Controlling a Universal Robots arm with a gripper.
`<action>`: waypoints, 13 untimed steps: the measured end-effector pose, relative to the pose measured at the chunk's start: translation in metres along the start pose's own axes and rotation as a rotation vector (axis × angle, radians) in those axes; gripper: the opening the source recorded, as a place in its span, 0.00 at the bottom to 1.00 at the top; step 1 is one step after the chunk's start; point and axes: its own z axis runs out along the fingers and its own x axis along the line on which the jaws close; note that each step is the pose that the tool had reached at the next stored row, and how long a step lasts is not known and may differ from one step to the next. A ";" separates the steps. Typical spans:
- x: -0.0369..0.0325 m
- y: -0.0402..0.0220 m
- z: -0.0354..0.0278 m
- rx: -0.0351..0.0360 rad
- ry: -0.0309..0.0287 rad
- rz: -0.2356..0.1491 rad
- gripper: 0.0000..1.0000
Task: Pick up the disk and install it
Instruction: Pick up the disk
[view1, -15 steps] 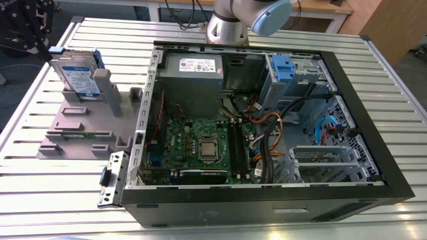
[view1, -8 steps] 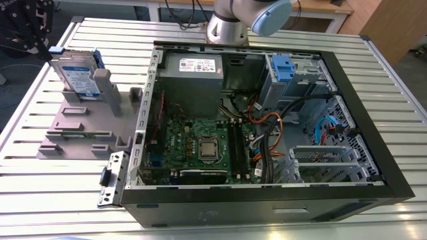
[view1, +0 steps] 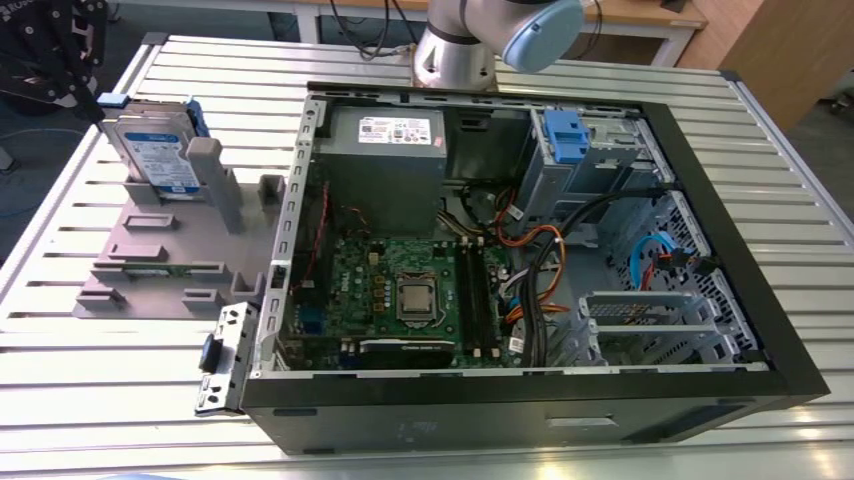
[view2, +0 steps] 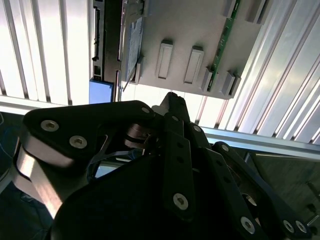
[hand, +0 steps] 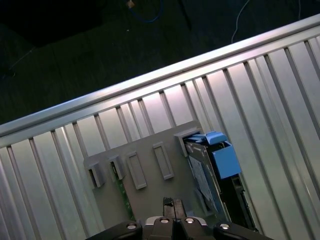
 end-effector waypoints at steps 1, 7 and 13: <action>0.0000 0.0000 0.0000 0.0000 0.0000 -0.001 0.11; 0.0000 0.0000 0.0000 -0.0002 0.0002 -0.005 0.11; 0.0000 0.0000 0.0000 -0.0002 0.0003 -0.009 0.11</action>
